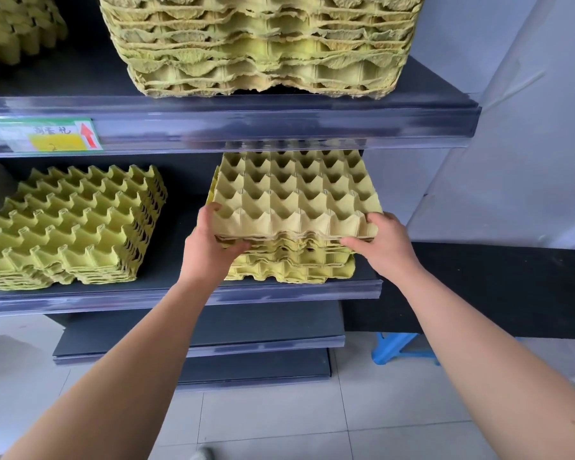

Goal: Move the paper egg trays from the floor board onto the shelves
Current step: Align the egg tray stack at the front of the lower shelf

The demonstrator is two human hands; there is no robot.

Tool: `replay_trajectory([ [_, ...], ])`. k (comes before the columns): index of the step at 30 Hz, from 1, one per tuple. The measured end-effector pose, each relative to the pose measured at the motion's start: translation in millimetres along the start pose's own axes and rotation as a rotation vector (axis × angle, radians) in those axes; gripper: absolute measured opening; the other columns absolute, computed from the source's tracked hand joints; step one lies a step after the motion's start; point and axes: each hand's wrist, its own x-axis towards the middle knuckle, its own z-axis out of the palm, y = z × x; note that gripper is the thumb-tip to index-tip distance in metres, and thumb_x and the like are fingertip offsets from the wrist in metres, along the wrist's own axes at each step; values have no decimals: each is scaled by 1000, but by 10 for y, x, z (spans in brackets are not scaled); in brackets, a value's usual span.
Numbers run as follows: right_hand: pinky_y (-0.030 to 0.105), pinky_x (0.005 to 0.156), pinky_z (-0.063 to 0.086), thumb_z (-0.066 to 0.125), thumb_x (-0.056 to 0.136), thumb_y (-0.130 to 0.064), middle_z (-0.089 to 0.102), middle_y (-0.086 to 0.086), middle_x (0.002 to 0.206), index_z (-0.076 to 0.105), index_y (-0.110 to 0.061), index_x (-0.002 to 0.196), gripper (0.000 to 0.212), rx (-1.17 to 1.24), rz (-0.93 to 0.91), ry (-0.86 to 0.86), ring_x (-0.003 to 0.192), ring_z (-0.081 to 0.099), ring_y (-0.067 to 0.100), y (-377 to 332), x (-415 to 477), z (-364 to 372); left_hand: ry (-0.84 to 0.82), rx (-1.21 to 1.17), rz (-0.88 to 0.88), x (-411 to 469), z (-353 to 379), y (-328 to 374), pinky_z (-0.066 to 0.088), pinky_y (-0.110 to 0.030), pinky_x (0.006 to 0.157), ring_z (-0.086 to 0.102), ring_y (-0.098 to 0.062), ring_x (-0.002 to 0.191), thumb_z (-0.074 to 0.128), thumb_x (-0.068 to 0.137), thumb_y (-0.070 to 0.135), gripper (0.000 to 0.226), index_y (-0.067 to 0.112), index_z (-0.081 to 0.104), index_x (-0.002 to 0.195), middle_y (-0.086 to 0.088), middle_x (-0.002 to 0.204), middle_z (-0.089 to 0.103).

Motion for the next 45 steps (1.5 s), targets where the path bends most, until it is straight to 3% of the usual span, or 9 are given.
replay_trajectory([
  [5, 22, 79, 35, 75, 76, -41, 51, 4, 121, 56, -10, 123, 59, -3, -54, 61, 95, 47, 10, -178, -17, 130, 82, -28, 24, 26, -149, -105, 42, -31, 80, 54, -23, 105, 77, 78, 20, 76, 32, 31, 138, 10, 123, 52],
  [9, 23, 86, 37, 75, 77, -39, 50, 7, 125, 54, -7, 127, 63, 12, -36, 5, 108, 52, 18, -271, 9, 242, 38, -34, -40, 46, -203, -230, 41, -30, 81, 51, -21, 108, 76, 80, 21, 81, 31, 27, 143, 3, 130, 52],
  [12, 23, 87, 38, 73, 78, -40, 48, 8, 127, 54, -7, 125, 61, -15, -4, -63, 105, 51, 17, -235, -2, 336, -23, 15, -58, 63, -166, -325, 40, -29, 85, 51, -23, 114, 76, 79, 23, 83, 27, 25, 144, -3, 132, 52],
  [18, 25, 84, 38, 66, 80, -50, 43, 4, 126, 50, -11, 123, 60, -102, -38, -134, 95, 47, 11, -196, -45, 365, 12, 249, -37, 65, -90, -448, 37, -49, 99, 47, -35, 117, 75, 74, 39, 85, 20, 24, 139, -8, 131, 49],
  [22, 31, 91, 40, 51, 84, -63, 36, 4, 134, 42, -14, 130, 67, -81, 4, -175, 107, 51, 18, -167, -41, 409, -121, 57, -65, 48, -105, -469, 40, -34, 89, 45, -19, 105, 78, 75, 35, 88, 20, 19, 139, -9, 138, 37],
  [29, 37, 95, 38, 46, 89, -58, 40, 8, 136, 31, -22, 137, 62, 40, 78, -179, 123, 44, 24, -110, -68, 513, -114, -96, -110, 82, -33, -496, 44, -37, 93, 49, -26, 115, 81, 71, 38, 90, 29, 18, 134, -8, 135, 43],
  [36, 28, 84, 35, 51, 91, -49, 48, 9, 127, 39, -13, 132, 55, 37, -19, -38, 115, 45, 20, -189, -141, 503, -34, -116, -47, 96, -137, -448, 42, -30, 79, 54, -21, 101, 79, 75, 35, 80, 30, 24, 133, 5, 120, 48],
  [41, 29, 78, 35, 49, 92, -51, 47, 10, 123, 39, -15, 130, 53, 6, 2, -22, 102, 47, 19, -176, -131, 475, -122, -88, -50, 193, -51, -478, 45, -32, 73, 56, -26, 99, 75, 78, 39, 81, 27, 19, 136, 1, 125, 47],
  [45, 28, 77, 35, 50, 92, -50, 46, 9, 122, 39, -15, 129, 52, -12, 45, -37, 94, 44, 16, -81, -172, 500, -157, -77, -75, 204, 109, -564, 42, -31, 78, 54, -24, 105, 75, 78, 40, 83, 28, 17, 137, -2, 131, 49],
])
